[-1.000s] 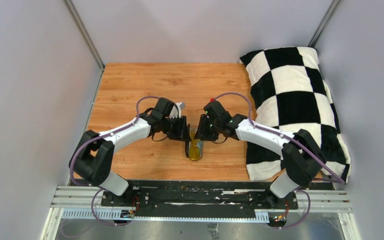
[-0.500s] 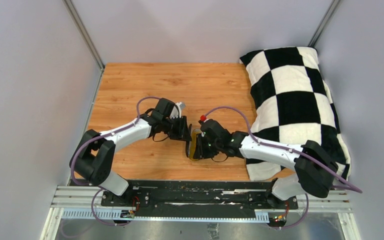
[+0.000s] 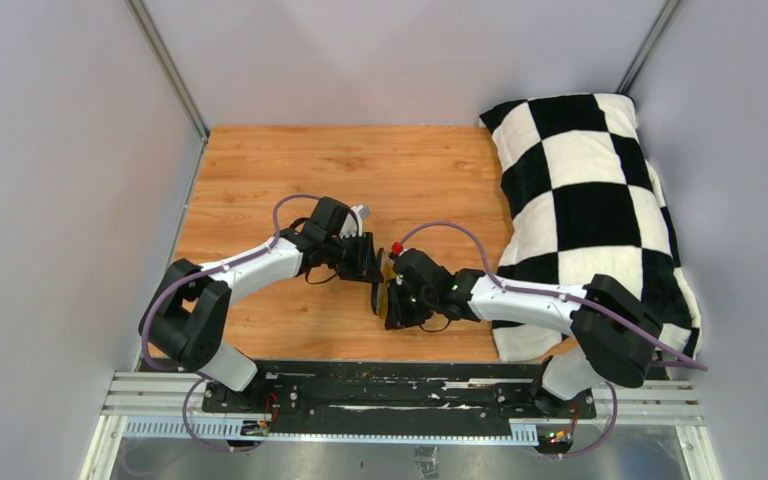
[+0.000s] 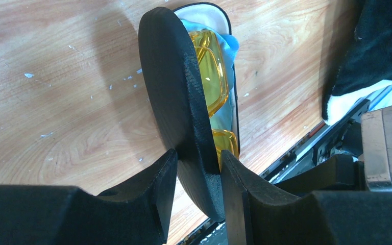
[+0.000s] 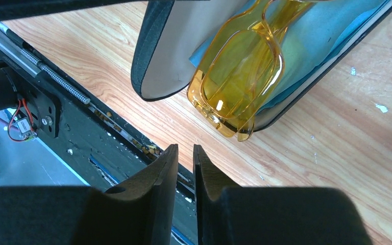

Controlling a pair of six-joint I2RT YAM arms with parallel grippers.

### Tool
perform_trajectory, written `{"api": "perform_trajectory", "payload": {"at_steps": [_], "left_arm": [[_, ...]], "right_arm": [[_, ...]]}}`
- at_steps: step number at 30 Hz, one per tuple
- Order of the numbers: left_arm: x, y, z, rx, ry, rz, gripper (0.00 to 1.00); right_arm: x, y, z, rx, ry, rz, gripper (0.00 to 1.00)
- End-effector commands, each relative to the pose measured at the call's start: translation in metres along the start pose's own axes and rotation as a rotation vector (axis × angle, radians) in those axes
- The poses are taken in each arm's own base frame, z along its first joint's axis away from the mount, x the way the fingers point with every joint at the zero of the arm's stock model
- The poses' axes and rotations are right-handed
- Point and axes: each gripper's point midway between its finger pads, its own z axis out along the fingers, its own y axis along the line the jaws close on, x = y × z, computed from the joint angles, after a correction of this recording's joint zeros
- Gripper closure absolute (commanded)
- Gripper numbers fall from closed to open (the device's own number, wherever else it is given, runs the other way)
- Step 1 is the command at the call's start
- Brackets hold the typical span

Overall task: Organize the sunglasses
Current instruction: Place the sunglasses in the sunglasses case.

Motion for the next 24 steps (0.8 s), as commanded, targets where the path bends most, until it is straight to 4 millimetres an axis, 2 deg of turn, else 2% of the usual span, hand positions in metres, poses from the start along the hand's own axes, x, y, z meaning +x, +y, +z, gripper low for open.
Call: {"api": "perform_trajectory", "payload": {"at_steps": [1,24], "left_arm": [[0.001,-0.002,-0.001,0.001,-0.007,0.012,0.59],[0.003,-0.005,-0.001,0.003,0.004,0.021,0.59]], "right_arm": [[0.006,-0.002,0.006,0.008,0.014,-0.031,0.79],[-0.017,-0.02,0.019,0.115,-0.057,-0.034,0.83]]}}
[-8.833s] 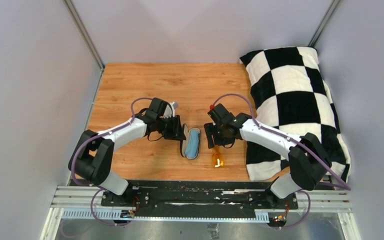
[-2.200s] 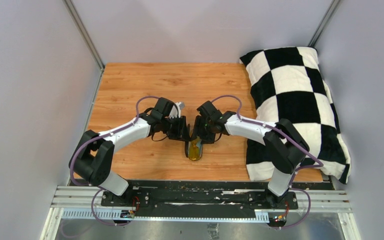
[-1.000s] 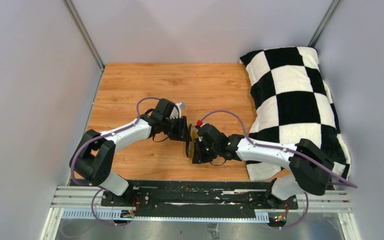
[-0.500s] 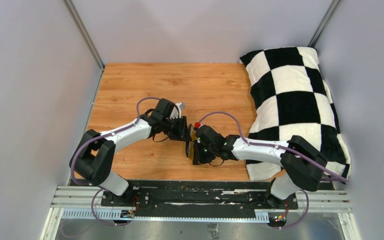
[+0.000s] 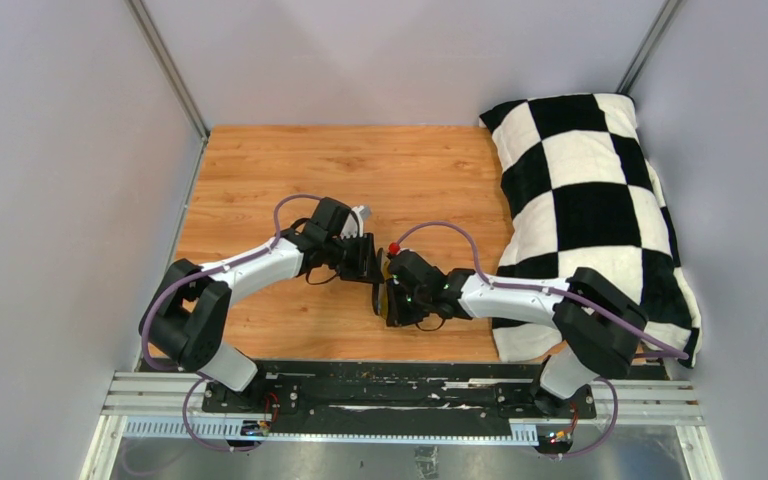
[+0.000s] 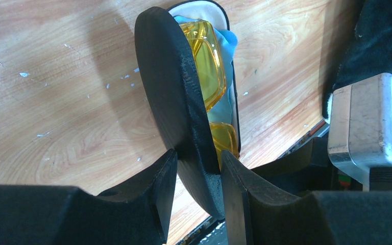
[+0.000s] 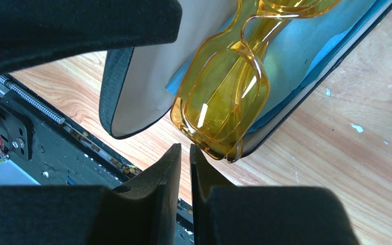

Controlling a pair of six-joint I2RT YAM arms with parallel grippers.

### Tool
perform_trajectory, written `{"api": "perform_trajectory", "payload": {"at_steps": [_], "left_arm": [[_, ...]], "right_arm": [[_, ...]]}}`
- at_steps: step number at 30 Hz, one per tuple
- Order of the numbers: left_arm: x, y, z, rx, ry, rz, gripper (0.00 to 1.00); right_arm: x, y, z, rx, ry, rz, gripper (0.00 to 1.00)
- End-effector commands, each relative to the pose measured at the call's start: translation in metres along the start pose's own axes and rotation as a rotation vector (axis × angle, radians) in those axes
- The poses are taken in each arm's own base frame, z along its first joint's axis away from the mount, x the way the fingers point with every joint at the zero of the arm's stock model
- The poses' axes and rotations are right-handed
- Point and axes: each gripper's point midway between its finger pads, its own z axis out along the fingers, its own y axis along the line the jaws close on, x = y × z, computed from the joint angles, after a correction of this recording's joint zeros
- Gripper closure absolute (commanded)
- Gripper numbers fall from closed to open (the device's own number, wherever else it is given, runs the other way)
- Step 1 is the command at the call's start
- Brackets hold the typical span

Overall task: Organize the sunglasses
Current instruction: Place the sunglasses in the sunglasses case.

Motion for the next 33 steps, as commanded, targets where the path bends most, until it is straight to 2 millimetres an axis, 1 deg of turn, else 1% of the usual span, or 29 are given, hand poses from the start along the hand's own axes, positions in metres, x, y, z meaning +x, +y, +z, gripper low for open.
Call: {"api": "perform_trajectory", "payload": {"at_steps": [1,9,21,23,26,29,33], "left_arm": [[0.001,-0.005,-0.002,0.004,-0.001,0.019,0.59],[0.002,-0.006,-0.001,0.005,0.003,0.022,0.59],[0.003,-0.009,0.001,0.007,0.007,0.026,0.59],[0.003,-0.009,0.001,0.008,0.009,0.026,0.59],[0.002,-0.009,0.0,0.006,0.008,0.03,0.59],[0.002,-0.009,0.0,0.003,0.009,0.031,0.59],[0.003,-0.008,0.0,-0.001,0.01,0.033,0.59]], "right_arm": [[-0.014,-0.002,0.001,0.031,-0.045,-0.014,0.83],[-0.017,-0.007,0.001,0.05,-0.066,-0.002,0.83],[-0.021,-0.019,0.008,0.088,-0.072,0.001,0.83],[-0.022,-0.018,0.007,0.089,-0.072,-0.004,0.84],[-0.024,-0.013,0.003,0.067,-0.075,-0.005,0.84],[-0.026,-0.005,-0.007,0.033,-0.082,-0.007,0.82],[-0.025,0.0,-0.021,0.005,-0.087,-0.009,0.77]]}}
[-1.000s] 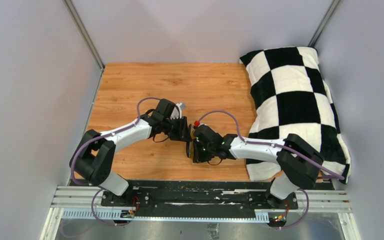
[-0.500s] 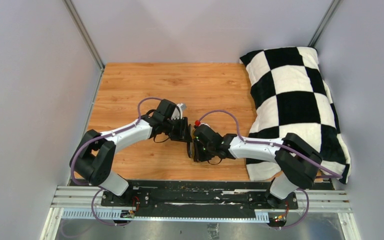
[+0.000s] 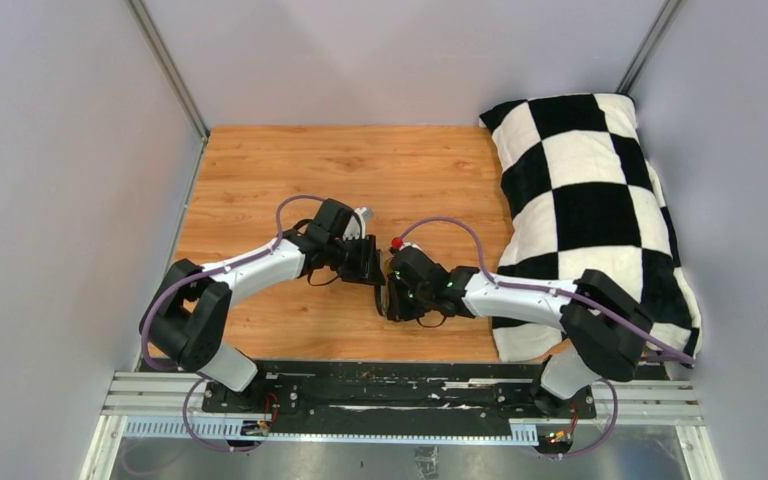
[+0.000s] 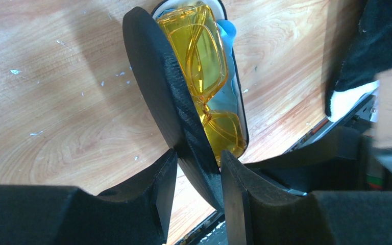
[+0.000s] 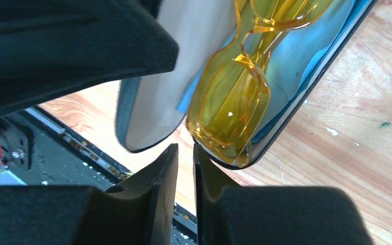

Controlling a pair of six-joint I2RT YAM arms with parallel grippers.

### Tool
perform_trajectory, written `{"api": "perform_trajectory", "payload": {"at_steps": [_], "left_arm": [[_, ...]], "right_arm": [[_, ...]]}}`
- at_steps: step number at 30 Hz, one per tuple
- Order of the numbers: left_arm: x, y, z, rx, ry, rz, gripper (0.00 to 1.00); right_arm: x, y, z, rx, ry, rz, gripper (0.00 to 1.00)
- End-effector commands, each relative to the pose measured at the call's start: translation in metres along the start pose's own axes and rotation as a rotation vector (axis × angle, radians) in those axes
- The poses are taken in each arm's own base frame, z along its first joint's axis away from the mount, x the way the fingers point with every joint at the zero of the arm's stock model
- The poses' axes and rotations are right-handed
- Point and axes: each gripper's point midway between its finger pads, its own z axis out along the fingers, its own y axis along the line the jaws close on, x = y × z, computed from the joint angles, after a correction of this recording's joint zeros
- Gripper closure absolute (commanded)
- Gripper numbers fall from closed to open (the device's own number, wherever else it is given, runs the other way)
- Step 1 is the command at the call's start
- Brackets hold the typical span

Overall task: Organize the sunglasses
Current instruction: Place the sunglasses in the sunglasses case.

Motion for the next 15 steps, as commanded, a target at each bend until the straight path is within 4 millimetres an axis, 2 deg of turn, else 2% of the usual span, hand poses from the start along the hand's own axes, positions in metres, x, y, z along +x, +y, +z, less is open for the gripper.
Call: {"api": "perform_trajectory", "payload": {"at_steps": [1,9,15], "left_arm": [[-0.001,-0.005,-0.002,0.005,0.003,0.019,0.59],[-0.001,-0.005,-0.002,0.001,0.005,0.018,0.59],[0.0,-0.005,-0.003,-0.003,0.004,0.022,0.59]], "right_arm": [[-0.013,0.007,-0.021,-0.03,-0.042,-0.006,0.76],[-0.014,-0.011,-0.032,0.029,-0.079,-0.003,0.74],[-0.026,-0.037,-0.036,0.056,-0.099,0.066,0.73]]}}
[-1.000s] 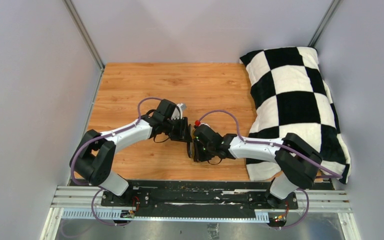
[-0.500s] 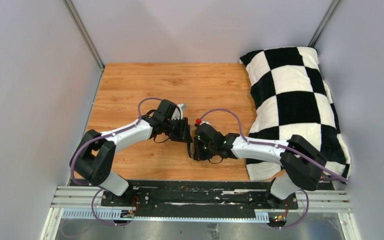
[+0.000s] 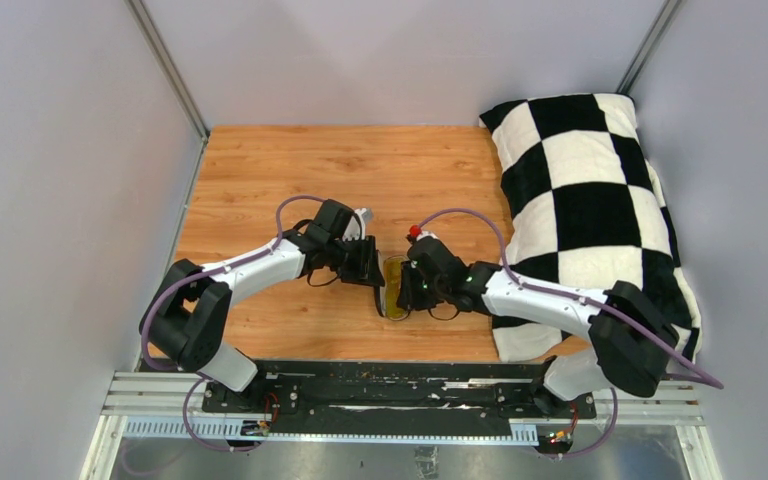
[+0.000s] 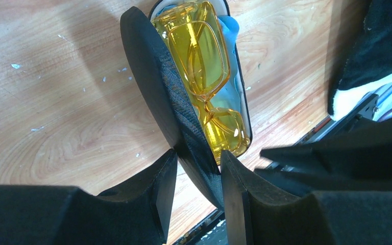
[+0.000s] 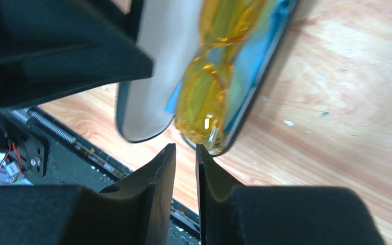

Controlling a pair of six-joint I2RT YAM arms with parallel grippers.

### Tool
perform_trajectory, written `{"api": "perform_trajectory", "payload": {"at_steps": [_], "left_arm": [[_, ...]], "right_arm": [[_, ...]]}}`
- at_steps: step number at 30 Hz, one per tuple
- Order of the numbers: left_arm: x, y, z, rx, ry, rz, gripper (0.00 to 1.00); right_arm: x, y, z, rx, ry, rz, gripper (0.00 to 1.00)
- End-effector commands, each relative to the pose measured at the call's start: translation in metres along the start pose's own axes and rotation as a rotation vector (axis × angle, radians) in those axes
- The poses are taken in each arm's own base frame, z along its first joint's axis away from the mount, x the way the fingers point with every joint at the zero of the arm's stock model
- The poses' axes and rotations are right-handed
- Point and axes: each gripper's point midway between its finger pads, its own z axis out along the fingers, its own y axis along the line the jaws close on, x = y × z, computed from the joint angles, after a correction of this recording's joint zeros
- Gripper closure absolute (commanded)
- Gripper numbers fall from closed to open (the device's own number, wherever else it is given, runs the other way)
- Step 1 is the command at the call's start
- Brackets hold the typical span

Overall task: Organize the sunglasses
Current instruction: Place the sunglasses in the sunglasses case, then close the sunglasses case at the center of the board.

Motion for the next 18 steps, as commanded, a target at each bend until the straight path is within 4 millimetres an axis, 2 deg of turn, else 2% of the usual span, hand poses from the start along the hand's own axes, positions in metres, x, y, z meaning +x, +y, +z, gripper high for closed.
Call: {"api": "perform_trajectory", "payload": {"at_steps": [1,8,18], "left_arm": [[-0.003,-0.006,-0.003,0.004,-0.006,0.027,0.59],[-0.006,-0.008,-0.005,0.006,-0.011,0.032,0.59],[-0.013,-0.013,-0.007,0.008,-0.018,0.039,0.59]], "right_arm": [[-0.006,-0.036,-0.006,0.072,-0.005,0.049,0.72],[-0.034,-0.065,-0.006,-0.015,-0.008,0.218,0.64],[-0.049,-0.069,0.021,-0.107,0.013,0.342,0.66]]}}
